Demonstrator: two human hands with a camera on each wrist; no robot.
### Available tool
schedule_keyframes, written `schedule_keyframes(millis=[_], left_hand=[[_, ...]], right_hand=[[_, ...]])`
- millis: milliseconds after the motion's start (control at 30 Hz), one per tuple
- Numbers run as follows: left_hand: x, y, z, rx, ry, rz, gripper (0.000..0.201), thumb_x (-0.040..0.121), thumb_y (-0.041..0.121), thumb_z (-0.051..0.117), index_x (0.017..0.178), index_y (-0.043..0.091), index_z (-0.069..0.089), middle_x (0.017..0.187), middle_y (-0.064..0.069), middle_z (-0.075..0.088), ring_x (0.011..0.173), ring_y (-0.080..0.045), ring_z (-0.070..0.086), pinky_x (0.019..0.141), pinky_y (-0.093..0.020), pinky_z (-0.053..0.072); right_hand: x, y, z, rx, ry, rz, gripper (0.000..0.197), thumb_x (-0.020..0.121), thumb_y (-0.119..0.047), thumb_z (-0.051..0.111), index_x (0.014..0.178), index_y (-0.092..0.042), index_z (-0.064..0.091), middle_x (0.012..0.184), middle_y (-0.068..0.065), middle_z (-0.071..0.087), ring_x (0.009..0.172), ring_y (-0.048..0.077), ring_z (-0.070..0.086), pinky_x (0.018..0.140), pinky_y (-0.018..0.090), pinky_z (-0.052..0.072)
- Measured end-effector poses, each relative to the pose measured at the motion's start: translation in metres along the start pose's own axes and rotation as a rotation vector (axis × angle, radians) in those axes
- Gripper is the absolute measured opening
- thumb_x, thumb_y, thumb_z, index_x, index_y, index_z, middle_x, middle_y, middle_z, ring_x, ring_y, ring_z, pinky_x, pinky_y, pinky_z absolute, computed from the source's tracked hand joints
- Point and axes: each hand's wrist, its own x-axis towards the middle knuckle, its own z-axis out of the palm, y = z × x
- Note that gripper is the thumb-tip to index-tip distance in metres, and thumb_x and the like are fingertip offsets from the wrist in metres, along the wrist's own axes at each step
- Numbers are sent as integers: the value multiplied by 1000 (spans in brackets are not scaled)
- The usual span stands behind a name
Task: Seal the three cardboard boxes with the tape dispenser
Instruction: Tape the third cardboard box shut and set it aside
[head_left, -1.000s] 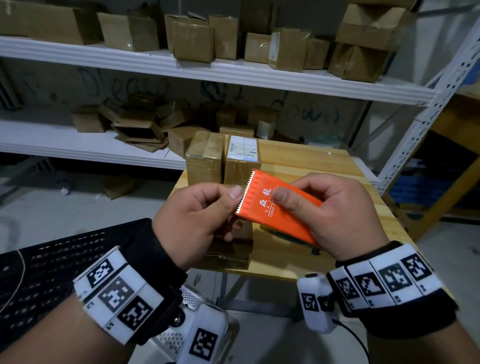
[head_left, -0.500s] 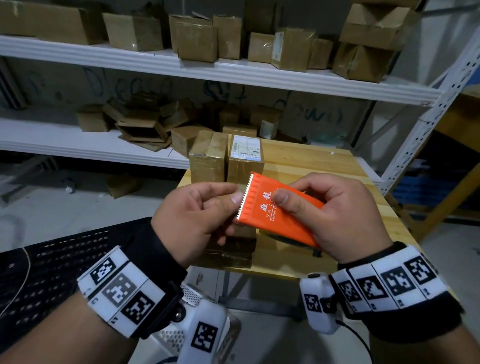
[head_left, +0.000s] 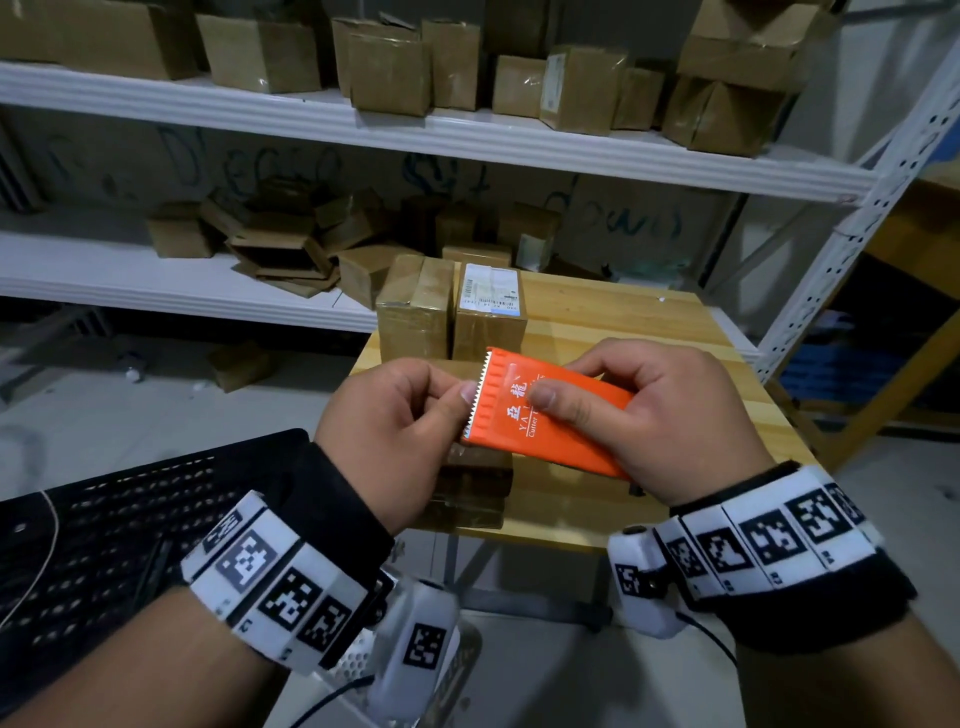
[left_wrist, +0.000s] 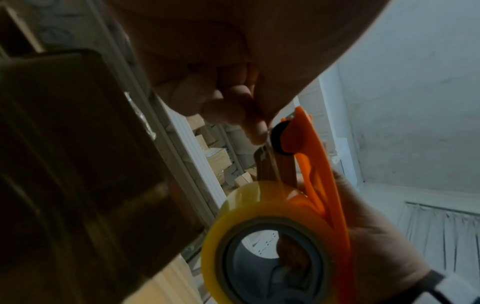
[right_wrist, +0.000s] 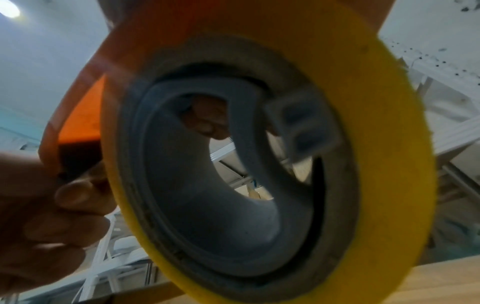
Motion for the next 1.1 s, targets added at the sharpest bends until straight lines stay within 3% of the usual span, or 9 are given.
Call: schedule_keyframes(millis=[133, 267, 467, 567, 633, 700, 867, 1000, 1100], left_hand=[[8, 1, -4, 45, 9, -12, 23, 93, 28, 69, 70, 23, 69, 69, 13, 70, 62, -2, 64, 53, -11, 45], [15, 2, -9, 20, -2, -65, 23, 94, 27, 68, 73, 20, 70, 64, 16, 70, 57, 2, 63, 51, -7, 43], [31, -10, -32, -2, 20, -140, 23, 96, 31, 65, 79, 17, 72, 69, 15, 73, 73, 3, 66, 54, 0, 38], [32, -16, -35, 18, 35, -165, 25, 96, 32, 65, 77, 18, 73, 68, 10, 73, 68, 3, 64, 56, -7, 40], [34, -24, -42, 36, 92, -183, 31, 95, 34, 67, 70, 17, 73, 69, 7, 72, 68, -3, 64, 62, -24, 43], [35, -34, -48, 23, 118, -224, 35, 94, 34, 69, 65, 15, 72, 71, 6, 73, 69, -8, 63, 65, -33, 45], [32, -52, -47, 42, 81, -315, 38, 94, 33, 69, 62, 12, 71, 69, 3, 70, 62, -7, 54, 64, -30, 38], [31, -62, -41, 51, 35, -442, 35, 95, 33, 68, 70, 10, 73, 71, -2, 71, 67, -13, 59, 68, -31, 43], [29, -68, -35, 9, -34, -535, 34, 95, 33, 68, 72, 7, 72, 61, 1, 69, 53, -10, 59, 60, -27, 46]], right_hand=[[9, -4, -5, -80, -74, 21, 64, 64, -88, 49, 84, -34, 75, 81, -20, 70, 77, -2, 64, 65, 20, 46], [25, -7, -12, -124, -139, 3, 70, 59, -90, 47, 81, -30, 76, 78, -13, 71, 75, 4, 64, 64, 26, 46], [42, 2, -28, -177, -192, 81, 66, 59, -87, 52, 76, -28, 75, 75, -9, 72, 72, 9, 67, 64, 32, 51], [49, 8, -27, -174, -223, 112, 70, 56, -89, 52, 76, -27, 76, 75, -6, 73, 73, 13, 69, 69, 37, 56], [53, 16, -28, -175, -215, 132, 70, 56, -89, 55, 75, -25, 77, 76, -3, 73, 75, 18, 70, 75, 44, 59], [54, 24, -29, -178, -219, 162, 68, 58, -86, 59, 74, -22, 78, 77, 0, 73, 75, 21, 70, 78, 48, 59], [61, 28, -17, -216, -291, 211, 64, 62, -82, 61, 75, -22, 77, 76, -2, 73, 75, 18, 70, 71, 37, 56], [70, 34, 0, -314, -361, 246, 49, 80, -72, 68, 80, -24, 76, 82, -2, 72, 80, 17, 68, 74, 35, 55], [76, 44, 9, -278, -381, 299, 52, 79, -73, 69, 77, -22, 77, 77, -1, 74, 76, 18, 70, 71, 33, 55]])
